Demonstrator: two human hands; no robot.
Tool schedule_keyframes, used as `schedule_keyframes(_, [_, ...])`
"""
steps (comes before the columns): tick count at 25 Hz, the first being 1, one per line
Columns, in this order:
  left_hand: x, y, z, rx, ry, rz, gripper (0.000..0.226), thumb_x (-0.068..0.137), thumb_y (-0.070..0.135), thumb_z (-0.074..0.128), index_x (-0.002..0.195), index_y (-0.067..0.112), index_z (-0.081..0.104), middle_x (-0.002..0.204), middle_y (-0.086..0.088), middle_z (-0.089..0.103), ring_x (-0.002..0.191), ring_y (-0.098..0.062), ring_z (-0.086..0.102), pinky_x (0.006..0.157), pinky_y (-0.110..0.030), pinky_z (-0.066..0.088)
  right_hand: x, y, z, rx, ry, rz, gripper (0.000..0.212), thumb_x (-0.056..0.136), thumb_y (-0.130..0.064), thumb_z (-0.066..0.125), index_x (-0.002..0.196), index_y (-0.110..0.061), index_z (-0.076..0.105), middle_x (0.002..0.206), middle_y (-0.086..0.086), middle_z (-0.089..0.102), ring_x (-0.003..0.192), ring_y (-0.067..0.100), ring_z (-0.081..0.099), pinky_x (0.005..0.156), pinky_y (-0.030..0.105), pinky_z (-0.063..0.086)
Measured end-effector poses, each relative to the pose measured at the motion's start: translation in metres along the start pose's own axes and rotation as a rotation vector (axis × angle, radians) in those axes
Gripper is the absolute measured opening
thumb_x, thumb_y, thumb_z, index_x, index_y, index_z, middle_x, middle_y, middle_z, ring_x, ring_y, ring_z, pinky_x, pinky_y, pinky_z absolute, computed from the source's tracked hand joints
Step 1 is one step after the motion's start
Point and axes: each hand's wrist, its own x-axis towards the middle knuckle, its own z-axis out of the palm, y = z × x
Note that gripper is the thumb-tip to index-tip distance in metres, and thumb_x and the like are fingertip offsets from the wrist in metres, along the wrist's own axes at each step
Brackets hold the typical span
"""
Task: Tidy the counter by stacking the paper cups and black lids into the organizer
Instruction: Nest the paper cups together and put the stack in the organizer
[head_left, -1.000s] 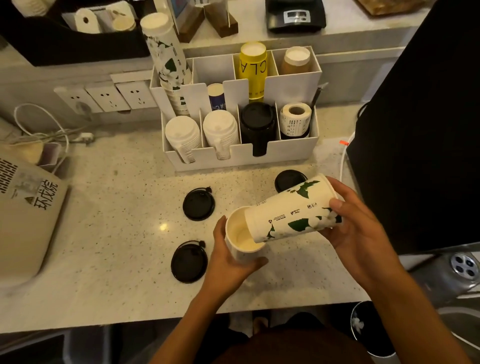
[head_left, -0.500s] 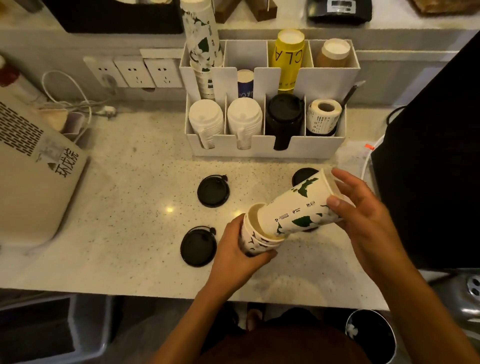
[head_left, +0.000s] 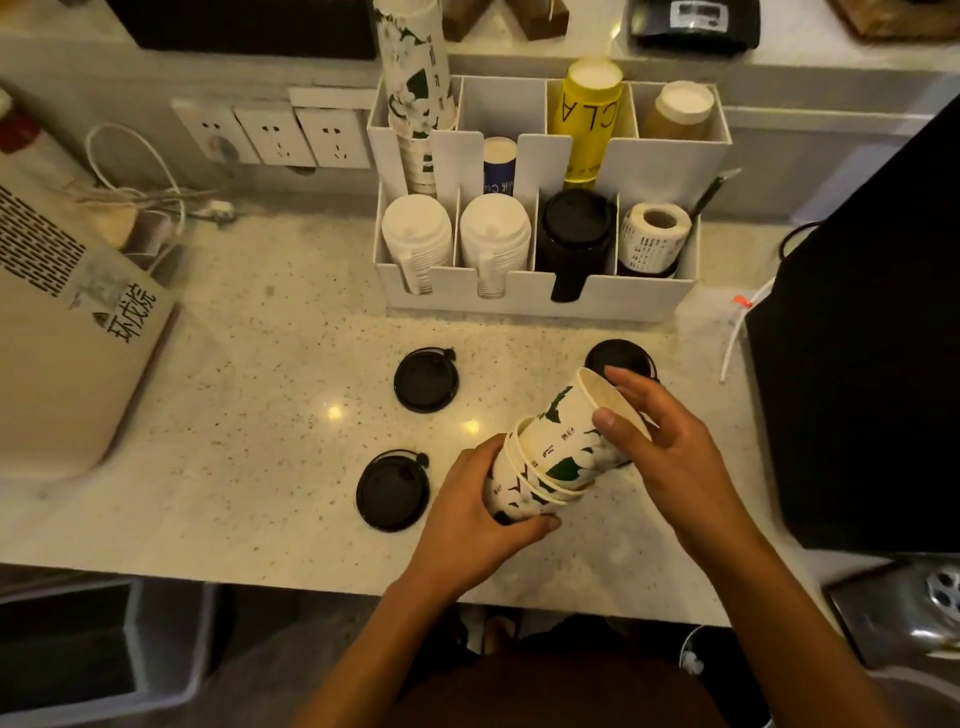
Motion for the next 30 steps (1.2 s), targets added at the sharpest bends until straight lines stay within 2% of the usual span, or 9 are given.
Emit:
schedule_keyframes(3, [0.0,-0.002,0.001,0.0,-0.006,-0.006,0.082,0.065,0.056,0.087,0.134,0.054,0.043,0.125,0.023,0.057,0.117,-0.006,0.057,0.096,-0.04,0.054,0.002,0.004,0.001,-0.006,-0.012,0.01,0.07,0.064,-0.073,0.062,0.129,-0.048,0.053,0.123,-0.029,0.056,0.109,-0.006,0.055,0.075,0.015,0.048])
schedule_keyframes(8, [-0.001,0.004,0.004,0.037,0.057,-0.019,0.082,0.061,0.061,0.086,0.129,0.055,0.039,0.123,0.021,0.055,0.115,-0.005,0.056,0.093,-0.036,0.055,0.002,0.006,0.006,0.021,-0.021,0.014,0.061,0.063,-0.072,0.066,0.12,-0.053,0.054,0.128,-0.018,0.06,0.114,0.005,0.059,0.079,0.019,0.053])
schedule_keyframes(15, [-0.002,0.006,0.006,0.056,0.087,-0.006,0.077,0.061,0.064,0.084,0.124,0.049,0.042,0.118,0.019,0.056,0.109,-0.006,0.057,0.088,-0.034,0.056,0.001,0.012,0.01,-0.025,-0.048,-0.004,0.059,0.064,-0.071,0.067,0.12,-0.057,0.053,0.126,-0.025,0.059,0.113,-0.001,0.058,0.081,0.019,0.051])
schedule_keyframes(17, [0.0,0.01,0.008,0.028,0.114,-0.007,0.077,0.06,0.063,0.085,0.124,0.046,0.045,0.117,0.018,0.057,0.107,-0.007,0.059,0.086,-0.034,0.058,0.0,0.015,0.016,-0.05,-0.079,-0.003,0.061,0.067,-0.068,0.069,0.124,-0.056,0.052,0.13,-0.022,0.056,0.116,0.0,0.055,0.082,0.018,0.049])
schedule_keyframes(21, [0.009,0.016,0.008,-0.024,0.127,-0.024,0.078,0.056,0.06,0.087,0.122,0.04,0.051,0.114,0.017,0.061,0.101,-0.007,0.063,0.08,-0.031,0.06,0.003,0.017,0.02,-0.074,-0.126,-0.009,0.051,0.077,-0.06,0.071,0.119,-0.068,0.045,0.13,-0.03,0.048,0.116,-0.005,0.049,0.08,0.016,0.045])
schedule_keyframes(26, [0.014,0.018,-0.003,-0.024,0.042,-0.034,0.07,0.056,0.064,0.086,0.114,0.053,0.048,0.11,0.021,0.063,0.1,0.001,0.062,0.078,-0.017,0.056,0.01,0.015,0.012,-0.098,-0.13,0.023,0.063,0.07,-0.073,0.061,0.13,-0.06,0.044,0.122,-0.036,0.049,0.106,-0.01,0.053,0.073,0.011,0.045])
schedule_keyframes(28, [0.013,0.019,-0.004,-0.047,0.008,-0.056,0.07,0.057,0.063,0.086,0.114,0.056,0.046,0.112,0.023,0.064,0.102,0.005,0.061,0.078,-0.012,0.053,0.011,0.014,0.009,-0.09,-0.118,0.031,0.058,0.071,-0.084,0.052,0.124,-0.062,0.048,0.119,-0.037,0.051,0.104,-0.011,0.054,0.077,0.012,0.044])
schedule_keyframes(30, [0.01,0.019,-0.003,-0.076,0.001,-0.066,0.067,0.059,0.059,0.088,0.111,0.057,0.046,0.111,0.024,0.064,0.103,0.008,0.06,0.077,-0.007,0.05,0.012,0.015,0.009,-0.063,-0.099,0.051,0.056,0.068,-0.093,0.04,0.116,-0.067,0.051,0.122,-0.034,0.054,0.111,-0.004,0.054,0.087,0.021,0.046])
